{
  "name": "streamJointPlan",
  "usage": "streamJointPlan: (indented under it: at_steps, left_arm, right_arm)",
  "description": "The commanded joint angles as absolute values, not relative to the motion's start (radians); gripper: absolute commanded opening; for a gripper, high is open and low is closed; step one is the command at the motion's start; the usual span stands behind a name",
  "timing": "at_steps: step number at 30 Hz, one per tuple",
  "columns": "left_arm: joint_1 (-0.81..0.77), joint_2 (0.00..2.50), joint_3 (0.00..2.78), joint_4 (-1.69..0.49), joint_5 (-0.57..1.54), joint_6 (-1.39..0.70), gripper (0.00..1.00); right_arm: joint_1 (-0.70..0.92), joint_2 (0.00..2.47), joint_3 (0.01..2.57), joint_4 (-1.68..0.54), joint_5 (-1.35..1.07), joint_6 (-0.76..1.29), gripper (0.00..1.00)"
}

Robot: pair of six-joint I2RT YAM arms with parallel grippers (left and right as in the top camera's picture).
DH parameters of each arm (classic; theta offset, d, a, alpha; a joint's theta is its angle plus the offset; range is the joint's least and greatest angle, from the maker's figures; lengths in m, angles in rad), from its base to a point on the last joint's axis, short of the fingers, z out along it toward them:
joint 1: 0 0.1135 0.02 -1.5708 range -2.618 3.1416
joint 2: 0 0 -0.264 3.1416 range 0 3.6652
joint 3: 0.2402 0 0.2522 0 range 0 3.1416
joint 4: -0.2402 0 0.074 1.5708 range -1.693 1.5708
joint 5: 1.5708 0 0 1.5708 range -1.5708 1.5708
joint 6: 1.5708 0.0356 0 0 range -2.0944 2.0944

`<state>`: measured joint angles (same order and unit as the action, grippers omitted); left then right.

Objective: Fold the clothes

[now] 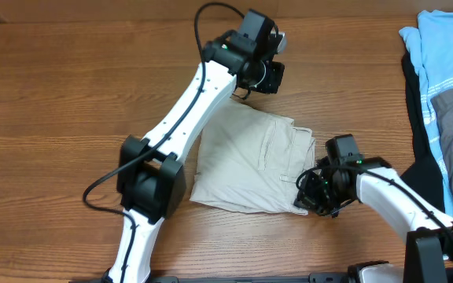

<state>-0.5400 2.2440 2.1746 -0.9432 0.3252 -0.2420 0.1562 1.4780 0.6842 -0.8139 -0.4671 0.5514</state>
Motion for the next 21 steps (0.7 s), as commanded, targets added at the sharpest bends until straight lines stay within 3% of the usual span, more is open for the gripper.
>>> streamJointPlan:
  at_steps: [1, 6, 12, 21]
  left_arm:
    - [-0.557, 2.231, 2.179, -0.986, 0.41, -0.162, 0.04]
    - [-0.595, 2.305, 2.174, -1.005, 0.511, -0.133, 0.04]
    - [-0.63, 2.377, 2.174, -1.044, 0.544, -0.081, 0.04]
    - [-0.639, 2.433, 2.173, -1.051, 0.624, -0.065, 0.04]
  right_arm:
    - [0.132, 1.424, 0.83, -0.9, -0.449, 0.488, 0.04]
    - [0.128, 1.369, 0.978, -1.028, -0.442, 0.485, 0.07]
    - [0.111, 1.363, 0.988, -1.097, -0.443, 0.463, 0.04]
    - [0.113, 1.365, 0.912, -1.034, -0.534, 0.469, 0.04]
